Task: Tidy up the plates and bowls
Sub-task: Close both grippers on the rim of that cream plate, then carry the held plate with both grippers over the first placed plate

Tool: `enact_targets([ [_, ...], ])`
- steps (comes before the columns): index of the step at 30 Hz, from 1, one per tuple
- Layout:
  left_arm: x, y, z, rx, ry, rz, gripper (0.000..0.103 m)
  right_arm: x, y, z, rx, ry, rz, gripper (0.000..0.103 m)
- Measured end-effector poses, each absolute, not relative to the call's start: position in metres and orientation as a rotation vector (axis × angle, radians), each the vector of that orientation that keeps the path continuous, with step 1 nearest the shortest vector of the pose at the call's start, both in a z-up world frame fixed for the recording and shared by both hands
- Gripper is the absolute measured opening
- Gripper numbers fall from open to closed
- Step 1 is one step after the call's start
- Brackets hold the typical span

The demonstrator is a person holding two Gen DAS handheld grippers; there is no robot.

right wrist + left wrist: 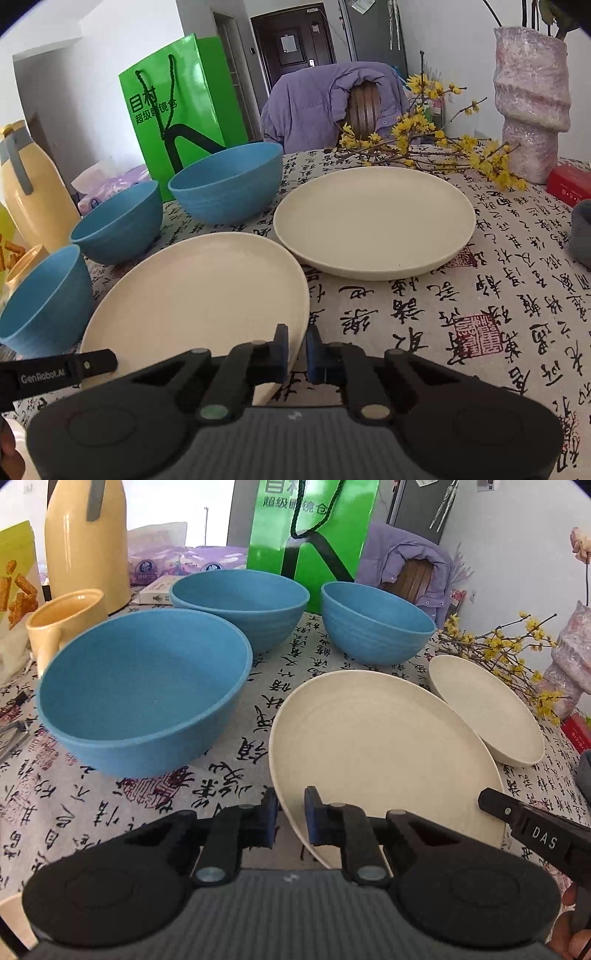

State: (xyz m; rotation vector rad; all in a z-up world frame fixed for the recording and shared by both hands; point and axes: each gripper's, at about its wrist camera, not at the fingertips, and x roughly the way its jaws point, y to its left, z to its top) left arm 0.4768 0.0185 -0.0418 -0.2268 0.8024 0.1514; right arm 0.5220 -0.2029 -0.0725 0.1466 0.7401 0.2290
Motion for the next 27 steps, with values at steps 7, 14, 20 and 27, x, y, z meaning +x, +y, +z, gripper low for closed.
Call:
enact_targets([
  [7,0.421,0.007,-0.022,-0.244,0.757,0.081,0.013,0.468,-0.224,-0.057,0.167,0.69,0.221,0.009],
  [14,0.341,-0.035,-0.013,-0.207,0.675,0.005,0.013,0.376,-0.262,-0.037,0.187,0.611,0.171,0.009],
  [20,0.279,-0.072,-0.021,-0.203,0.679,-0.081,0.014,0.301,-0.305,-0.037,0.207,0.597,0.118,0.01],
  [27,0.234,-0.107,-0.032,-0.179,0.686,-0.144,0.014,0.241,-0.345,-0.049,0.248,0.601,0.052,0.009],
])
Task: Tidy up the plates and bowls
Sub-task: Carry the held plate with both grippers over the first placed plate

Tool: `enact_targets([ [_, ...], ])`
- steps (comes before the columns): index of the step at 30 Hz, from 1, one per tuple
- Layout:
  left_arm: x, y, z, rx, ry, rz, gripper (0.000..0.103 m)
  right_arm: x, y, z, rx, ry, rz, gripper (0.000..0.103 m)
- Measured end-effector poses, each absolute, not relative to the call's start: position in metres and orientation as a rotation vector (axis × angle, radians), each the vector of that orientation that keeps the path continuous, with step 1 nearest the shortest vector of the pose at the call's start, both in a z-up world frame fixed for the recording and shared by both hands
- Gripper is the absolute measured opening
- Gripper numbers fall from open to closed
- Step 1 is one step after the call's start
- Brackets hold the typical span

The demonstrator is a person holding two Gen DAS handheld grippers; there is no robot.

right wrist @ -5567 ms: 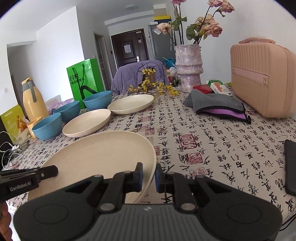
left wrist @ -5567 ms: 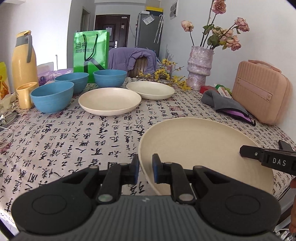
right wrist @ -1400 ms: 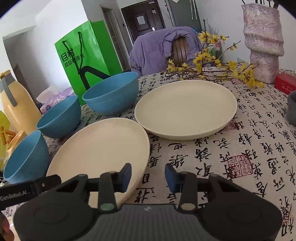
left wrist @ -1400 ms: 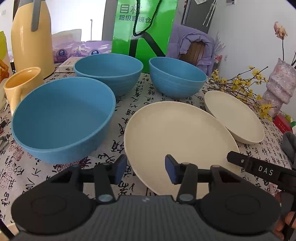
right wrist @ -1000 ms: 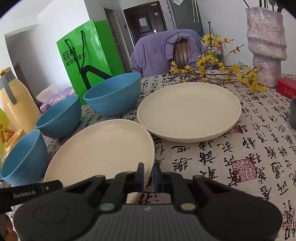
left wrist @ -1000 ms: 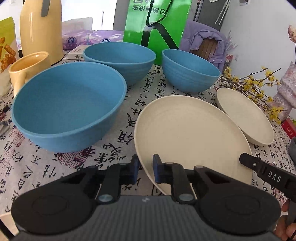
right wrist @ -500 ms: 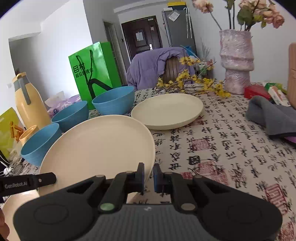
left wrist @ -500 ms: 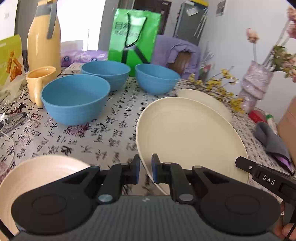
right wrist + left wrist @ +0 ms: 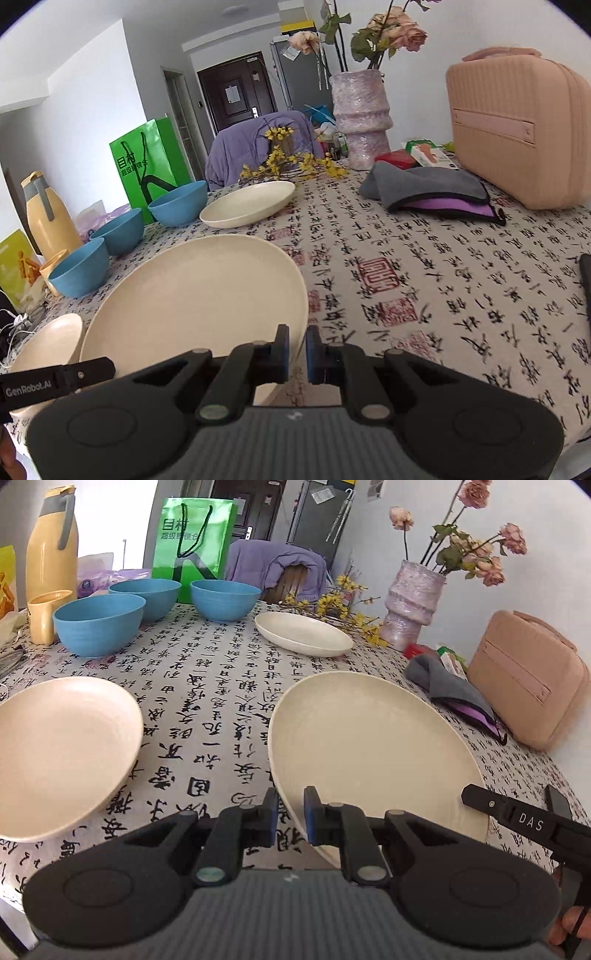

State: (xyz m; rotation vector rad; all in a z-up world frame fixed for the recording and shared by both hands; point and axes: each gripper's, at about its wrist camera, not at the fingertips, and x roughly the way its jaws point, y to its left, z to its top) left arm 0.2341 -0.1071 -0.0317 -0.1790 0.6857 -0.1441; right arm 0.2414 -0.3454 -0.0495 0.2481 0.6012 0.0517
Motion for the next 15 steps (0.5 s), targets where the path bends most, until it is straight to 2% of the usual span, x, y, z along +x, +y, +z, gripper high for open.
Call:
enact_targets([
  [15,0.221,-0.103,-0.027,-0.177,0.661,-0.131,0.014,0.221,-0.346,-0.046,0.235,0.575,0.042,0.009],
])
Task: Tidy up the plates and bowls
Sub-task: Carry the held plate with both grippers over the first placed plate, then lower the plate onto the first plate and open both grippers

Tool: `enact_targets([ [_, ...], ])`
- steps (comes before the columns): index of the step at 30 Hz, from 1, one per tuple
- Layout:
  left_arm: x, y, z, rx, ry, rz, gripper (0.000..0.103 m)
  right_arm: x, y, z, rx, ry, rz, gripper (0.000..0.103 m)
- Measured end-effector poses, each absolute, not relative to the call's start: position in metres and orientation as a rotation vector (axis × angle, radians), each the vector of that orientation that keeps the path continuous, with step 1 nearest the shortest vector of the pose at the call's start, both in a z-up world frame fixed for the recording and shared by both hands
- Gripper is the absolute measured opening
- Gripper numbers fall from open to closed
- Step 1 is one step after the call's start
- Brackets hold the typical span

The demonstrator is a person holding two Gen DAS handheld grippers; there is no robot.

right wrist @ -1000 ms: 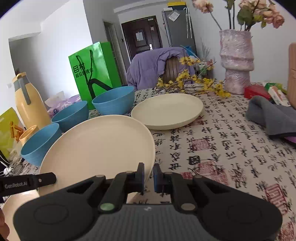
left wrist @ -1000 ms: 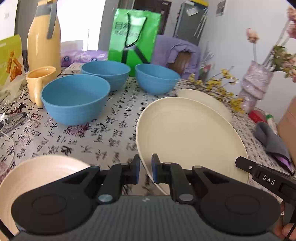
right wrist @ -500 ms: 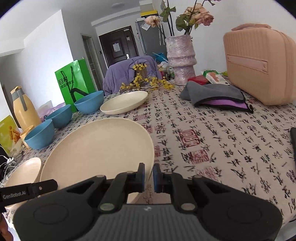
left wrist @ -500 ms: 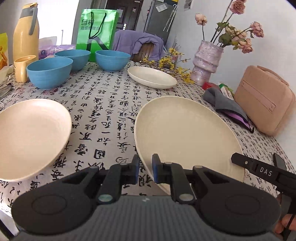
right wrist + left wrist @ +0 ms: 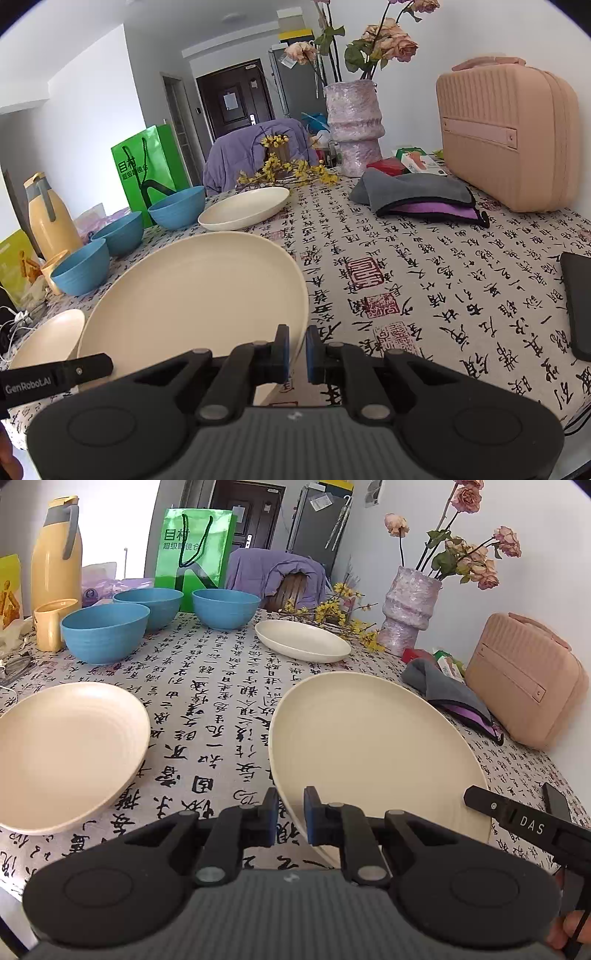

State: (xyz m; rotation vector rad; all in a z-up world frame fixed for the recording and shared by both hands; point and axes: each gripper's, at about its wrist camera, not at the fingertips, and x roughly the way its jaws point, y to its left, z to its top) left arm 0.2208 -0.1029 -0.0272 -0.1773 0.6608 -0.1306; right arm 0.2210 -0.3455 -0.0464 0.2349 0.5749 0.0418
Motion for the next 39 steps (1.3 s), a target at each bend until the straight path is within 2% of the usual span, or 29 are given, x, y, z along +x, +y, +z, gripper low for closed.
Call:
enact_targets([
  [13,0.219,-0.05,-0.021,-0.205,0.604,-0.046,0.014,0.239,-0.293,-0.039,0.181,0.594,0.108,0.01],
  [29,0.21,0.088,-0.024,-0.279,0.577,0.208,0.014,0.279,-0.138,-0.042,0.061,0.647,0.344,0.011],
  [39,0.199,0.13,-0.034,-0.325,0.591,0.269,0.014,0.277,-0.07,-0.04,-0.094,0.637,0.403,0.012],
])
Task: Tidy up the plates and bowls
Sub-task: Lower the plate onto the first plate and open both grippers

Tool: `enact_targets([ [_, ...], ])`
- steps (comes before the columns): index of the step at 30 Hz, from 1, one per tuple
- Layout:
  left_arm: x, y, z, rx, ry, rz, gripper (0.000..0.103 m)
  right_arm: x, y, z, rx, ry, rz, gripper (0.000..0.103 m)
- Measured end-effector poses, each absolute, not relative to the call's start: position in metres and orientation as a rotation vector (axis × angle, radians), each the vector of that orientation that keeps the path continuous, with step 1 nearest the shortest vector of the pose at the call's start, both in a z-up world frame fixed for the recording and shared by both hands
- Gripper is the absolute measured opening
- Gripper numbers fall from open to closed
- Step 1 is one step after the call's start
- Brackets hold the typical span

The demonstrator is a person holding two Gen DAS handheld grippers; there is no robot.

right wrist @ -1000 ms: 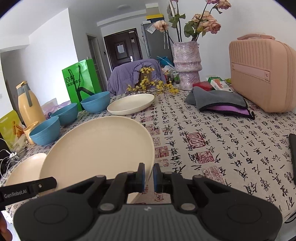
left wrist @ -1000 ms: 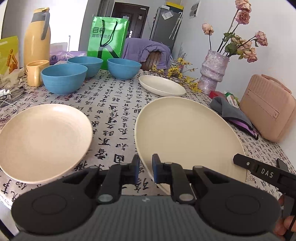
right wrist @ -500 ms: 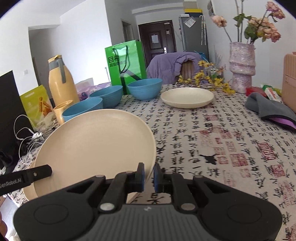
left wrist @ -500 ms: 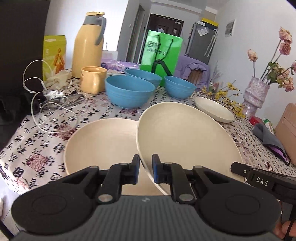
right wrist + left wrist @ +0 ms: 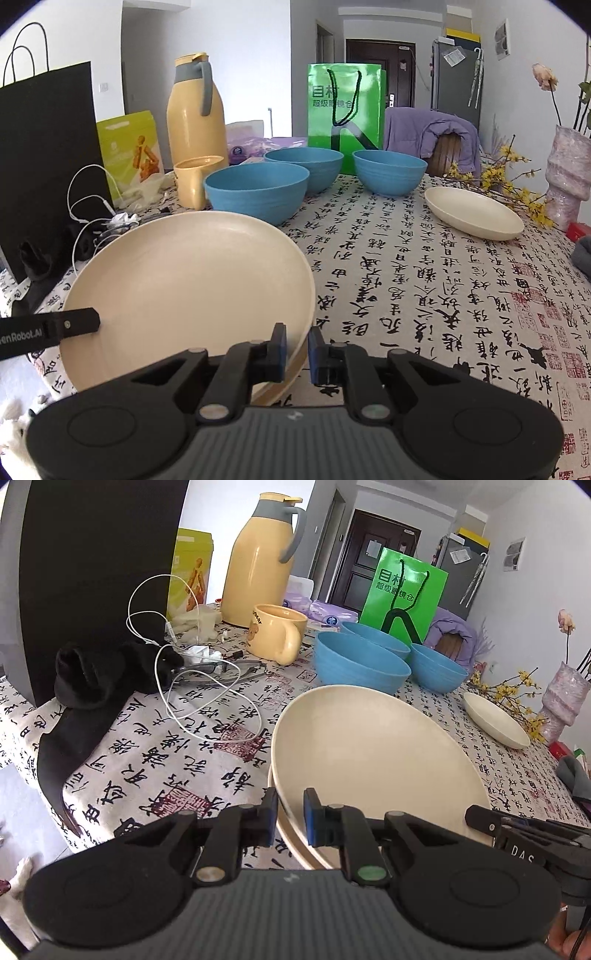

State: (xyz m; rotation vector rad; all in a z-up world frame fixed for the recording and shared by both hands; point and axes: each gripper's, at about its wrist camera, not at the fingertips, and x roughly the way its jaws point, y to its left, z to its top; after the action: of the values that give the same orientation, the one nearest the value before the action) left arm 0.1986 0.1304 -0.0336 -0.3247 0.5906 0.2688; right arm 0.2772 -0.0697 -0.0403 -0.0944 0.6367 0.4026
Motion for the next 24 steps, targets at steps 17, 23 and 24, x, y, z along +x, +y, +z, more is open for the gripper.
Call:
enact_targets([
  [17,0.18,0.124,-0.024,-0.234,0.545,0.305,0.032,0.259,-0.081,-0.025,-0.109,0.561,0.424,0.018],
  [23,0.151,0.084,-0.005,-0.066,0.448,0.276,0.045,0.244,-0.101,-0.015,-0.069,0.524,0.462,0.026],
  [24,0.147,0.075,-0.003,-0.046,0.436,0.253,0.047,0.241,-0.106,-0.014,-0.064,0.517,0.465,0.03],
])
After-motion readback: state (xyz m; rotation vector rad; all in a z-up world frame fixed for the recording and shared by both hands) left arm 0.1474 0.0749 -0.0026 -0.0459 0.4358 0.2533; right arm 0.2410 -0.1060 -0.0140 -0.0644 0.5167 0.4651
